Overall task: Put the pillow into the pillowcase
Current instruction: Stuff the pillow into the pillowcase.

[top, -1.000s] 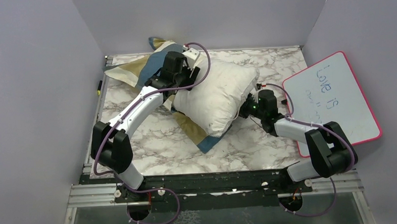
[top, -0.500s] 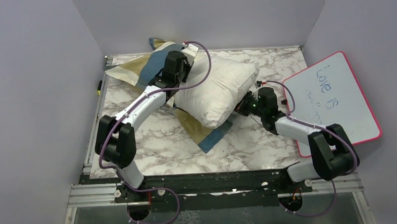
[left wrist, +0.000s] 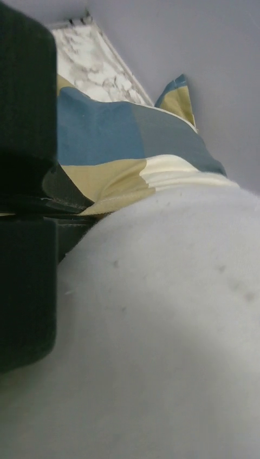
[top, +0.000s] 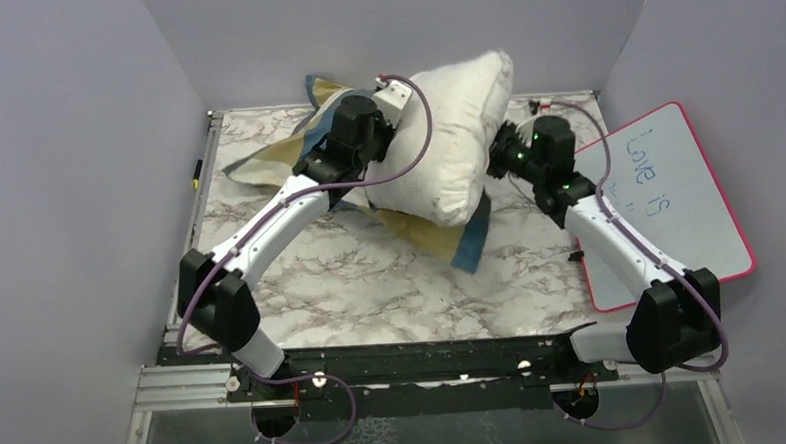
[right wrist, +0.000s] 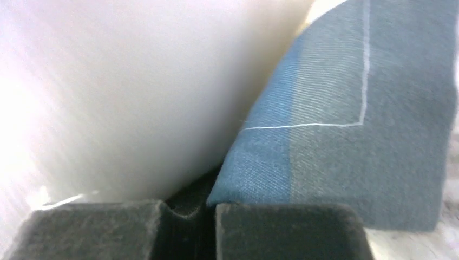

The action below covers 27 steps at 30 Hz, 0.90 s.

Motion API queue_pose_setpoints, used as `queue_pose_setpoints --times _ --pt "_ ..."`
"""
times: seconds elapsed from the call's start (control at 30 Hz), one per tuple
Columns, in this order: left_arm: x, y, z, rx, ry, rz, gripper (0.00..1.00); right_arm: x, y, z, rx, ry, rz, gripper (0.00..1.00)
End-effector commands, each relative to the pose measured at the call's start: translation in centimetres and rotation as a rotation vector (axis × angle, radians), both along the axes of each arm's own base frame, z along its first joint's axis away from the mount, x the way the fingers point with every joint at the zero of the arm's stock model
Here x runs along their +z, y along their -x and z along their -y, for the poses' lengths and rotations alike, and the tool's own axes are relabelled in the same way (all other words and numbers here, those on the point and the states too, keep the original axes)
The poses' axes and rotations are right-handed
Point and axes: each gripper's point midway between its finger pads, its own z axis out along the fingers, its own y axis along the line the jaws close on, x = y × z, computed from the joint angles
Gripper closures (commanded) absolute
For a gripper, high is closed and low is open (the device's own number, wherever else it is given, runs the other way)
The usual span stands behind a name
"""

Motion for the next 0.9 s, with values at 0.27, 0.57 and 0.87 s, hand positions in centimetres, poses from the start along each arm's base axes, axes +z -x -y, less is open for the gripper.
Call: queue_pose_setpoints --times 0.27,0.57,0.87 --pt "22.9 3.5 1.8 -0.346 0.746 0.012 1.0 27.9 3.9 0.7 0.134 -0.421 0.404 1.0" --pt "26.9 6.3 4.4 -0.41 0.963 -0.014 1.0 36.0 5.2 -0.3 0.221 -0.478 0.504 1.0" --pt "30.0 17.5 6.9 -0.6 1.07 -0.005 1.0 41.6 -0.1 2.0 0.074 -0.4 0.597 1.0"
